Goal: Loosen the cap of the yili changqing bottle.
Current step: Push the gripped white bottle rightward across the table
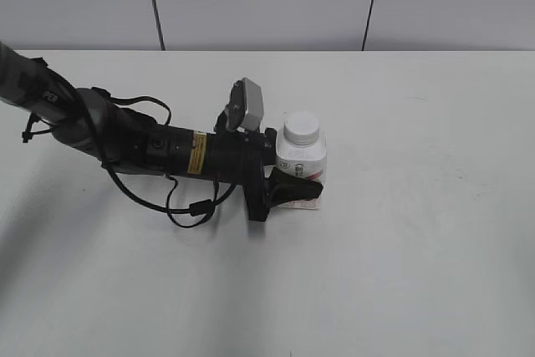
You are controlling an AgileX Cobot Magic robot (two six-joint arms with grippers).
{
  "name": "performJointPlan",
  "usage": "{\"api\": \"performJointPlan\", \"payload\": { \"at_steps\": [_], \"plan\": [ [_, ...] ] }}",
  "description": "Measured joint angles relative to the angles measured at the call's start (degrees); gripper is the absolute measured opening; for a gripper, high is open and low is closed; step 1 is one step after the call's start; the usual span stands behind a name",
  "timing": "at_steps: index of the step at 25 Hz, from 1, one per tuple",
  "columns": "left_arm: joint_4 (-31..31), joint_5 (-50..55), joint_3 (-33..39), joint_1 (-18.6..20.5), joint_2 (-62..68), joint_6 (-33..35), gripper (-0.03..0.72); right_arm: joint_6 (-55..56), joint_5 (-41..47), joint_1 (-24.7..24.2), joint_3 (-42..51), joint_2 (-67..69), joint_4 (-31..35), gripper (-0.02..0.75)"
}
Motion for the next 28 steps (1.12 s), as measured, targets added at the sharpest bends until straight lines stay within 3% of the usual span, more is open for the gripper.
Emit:
{"api": "performJointPlan", "payload": {
  "at_steps": [28],
  "plan": [
    [0.4,1.9,0.0,0.0,0.1,0.0,0.400,0.0,0.0,0.0,0.0,0.0,0.0,0.501]
  ]
}}
